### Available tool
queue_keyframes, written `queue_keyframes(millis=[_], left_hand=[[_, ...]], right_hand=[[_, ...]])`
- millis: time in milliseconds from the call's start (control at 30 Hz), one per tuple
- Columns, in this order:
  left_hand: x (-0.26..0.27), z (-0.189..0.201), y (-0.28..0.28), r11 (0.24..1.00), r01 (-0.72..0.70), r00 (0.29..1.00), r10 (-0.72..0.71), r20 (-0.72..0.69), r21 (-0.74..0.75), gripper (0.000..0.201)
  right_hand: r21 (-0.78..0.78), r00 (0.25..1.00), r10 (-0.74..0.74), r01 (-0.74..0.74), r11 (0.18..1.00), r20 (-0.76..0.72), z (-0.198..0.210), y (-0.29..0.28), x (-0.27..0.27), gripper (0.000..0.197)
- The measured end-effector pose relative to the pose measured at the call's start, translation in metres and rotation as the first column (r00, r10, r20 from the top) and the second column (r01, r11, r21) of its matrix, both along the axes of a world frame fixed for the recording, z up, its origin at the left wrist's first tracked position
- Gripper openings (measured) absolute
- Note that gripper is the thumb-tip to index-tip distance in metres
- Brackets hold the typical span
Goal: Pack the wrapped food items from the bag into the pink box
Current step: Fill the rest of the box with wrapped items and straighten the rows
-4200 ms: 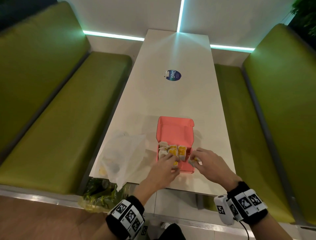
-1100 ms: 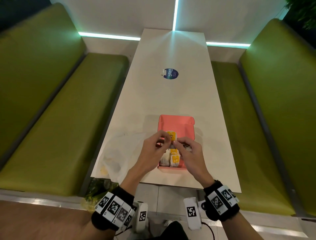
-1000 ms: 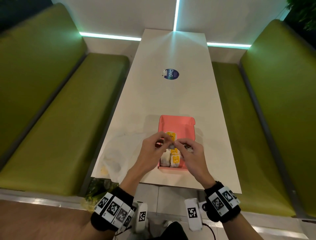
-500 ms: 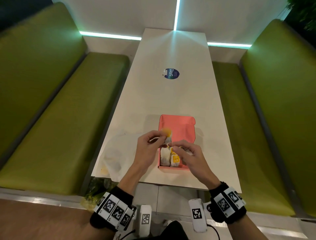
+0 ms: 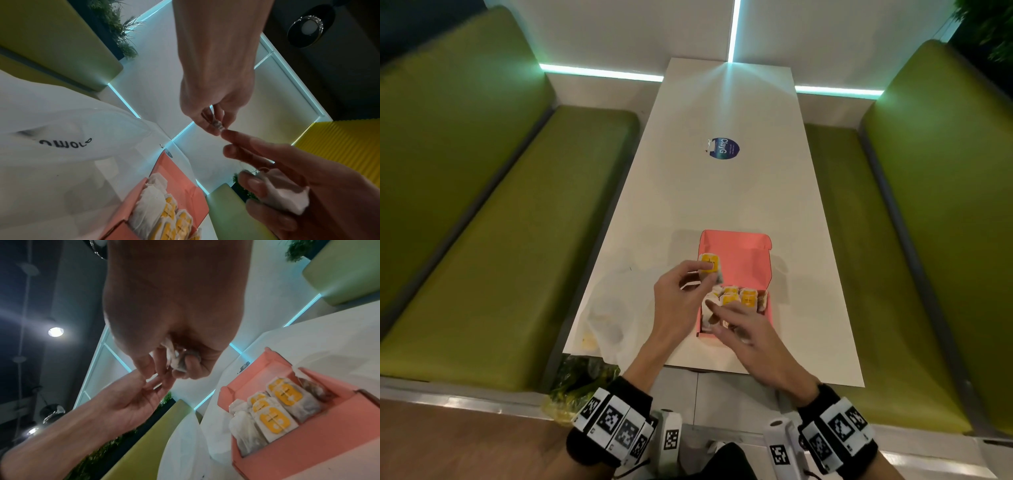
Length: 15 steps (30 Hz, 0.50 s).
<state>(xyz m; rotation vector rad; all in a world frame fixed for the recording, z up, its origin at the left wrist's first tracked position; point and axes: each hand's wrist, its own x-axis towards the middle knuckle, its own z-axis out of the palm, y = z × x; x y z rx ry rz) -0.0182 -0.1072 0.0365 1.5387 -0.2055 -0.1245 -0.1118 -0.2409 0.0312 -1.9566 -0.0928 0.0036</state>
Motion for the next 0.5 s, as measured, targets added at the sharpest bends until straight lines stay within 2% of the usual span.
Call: queue_keyframes(millis=[133, 233, 300, 400, 500], left_hand=[[-0.002, -0.007, 0.002, 0.998, 0.06, 0.997, -0.06, 0.042, 0.015, 0.01], [-0.009, -0.009, -0.001, 0.992, 0.127, 0.991, -0.127, 0.052, -0.004, 0.016], [-0.014, -0.011, -0.002, 0.986, 0.167, 0.985, -0.167, 0.051, -0.005, 0.02], [-0.02, -0.017, -0.002, 0.975, 0.222, 0.975, -0.222, 0.028, 0.013, 0.024], [-0.023, -0.022, -0.001, 0.965, 0.26, 0.965, -0.259, -0.029, 0.019, 0.029]], right_hand=[[0.04, 0.973, -0.215, 0.212, 0.976, 0.085, 0.012, -0.015, 0.008, 0.029], [-0.064, 0.948, -0.285, 0.297, 0.953, 0.144, 0.027, -0.024, 0.02, 0.027], [-0.158, 0.969, -0.237, 0.245, 0.956, 0.072, 0.032, -0.027, 0.027, 0.029], [-0.251, 0.991, -0.127, 0.133, 0.959, 0.039, 0.031, -0.028, 0.032, 0.006], [-0.256, 0.994, -0.107, 0.112, 0.96, 0.033, 0.036, -0.031, 0.034, 0.003]])
